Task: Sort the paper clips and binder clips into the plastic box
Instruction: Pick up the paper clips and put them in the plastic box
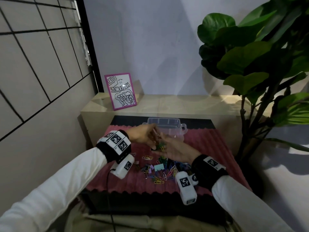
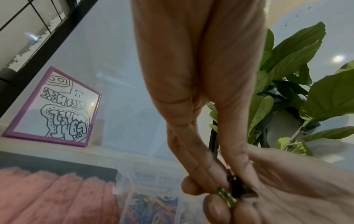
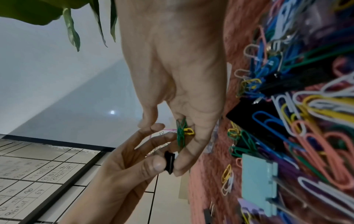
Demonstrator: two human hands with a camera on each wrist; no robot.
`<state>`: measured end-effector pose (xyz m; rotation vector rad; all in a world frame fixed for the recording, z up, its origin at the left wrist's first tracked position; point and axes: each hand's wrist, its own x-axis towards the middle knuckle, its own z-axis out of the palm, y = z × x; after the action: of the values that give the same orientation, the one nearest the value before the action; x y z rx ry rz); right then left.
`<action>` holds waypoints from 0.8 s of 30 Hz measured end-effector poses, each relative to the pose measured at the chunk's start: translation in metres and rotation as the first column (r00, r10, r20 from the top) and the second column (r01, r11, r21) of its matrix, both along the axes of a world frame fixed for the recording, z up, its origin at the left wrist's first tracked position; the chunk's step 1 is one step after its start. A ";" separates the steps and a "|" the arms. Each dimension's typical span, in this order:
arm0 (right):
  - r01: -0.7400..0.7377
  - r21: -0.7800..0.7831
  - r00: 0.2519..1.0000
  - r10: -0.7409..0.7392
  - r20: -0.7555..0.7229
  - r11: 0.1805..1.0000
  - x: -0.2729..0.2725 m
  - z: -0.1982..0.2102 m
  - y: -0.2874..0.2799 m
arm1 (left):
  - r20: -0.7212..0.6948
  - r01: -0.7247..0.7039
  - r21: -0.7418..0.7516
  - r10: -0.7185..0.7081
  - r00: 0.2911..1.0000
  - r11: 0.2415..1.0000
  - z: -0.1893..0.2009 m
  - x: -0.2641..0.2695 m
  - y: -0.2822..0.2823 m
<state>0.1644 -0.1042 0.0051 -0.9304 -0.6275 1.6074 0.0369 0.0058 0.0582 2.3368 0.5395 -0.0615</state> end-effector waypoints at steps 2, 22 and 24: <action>-0.010 -0.016 0.999 0.011 0.051 1.000 0.000 -0.004 0.001 | 0.001 0.004 -0.066 -0.004 1.000 0.998 -0.001 -0.002 0.000; -0.020 -0.099 -0.025 0.099 0.995 0.995 0.017 0.040 0.061 | -0.128 -0.023 0.034 0.027 0.991 0.999 -0.038 -0.083 0.024; -0.054 -0.069 -0.125 0.062 0.990 0.996 0.014 0.033 0.059 | -0.066 -0.055 0.068 0.060 0.996 0.996 -0.038 -0.071 0.022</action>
<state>0.1785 -0.0455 0.0385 -2.1993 -1.7587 0.5224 -0.0345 0.0277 0.0206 2.3887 0.6512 -0.0979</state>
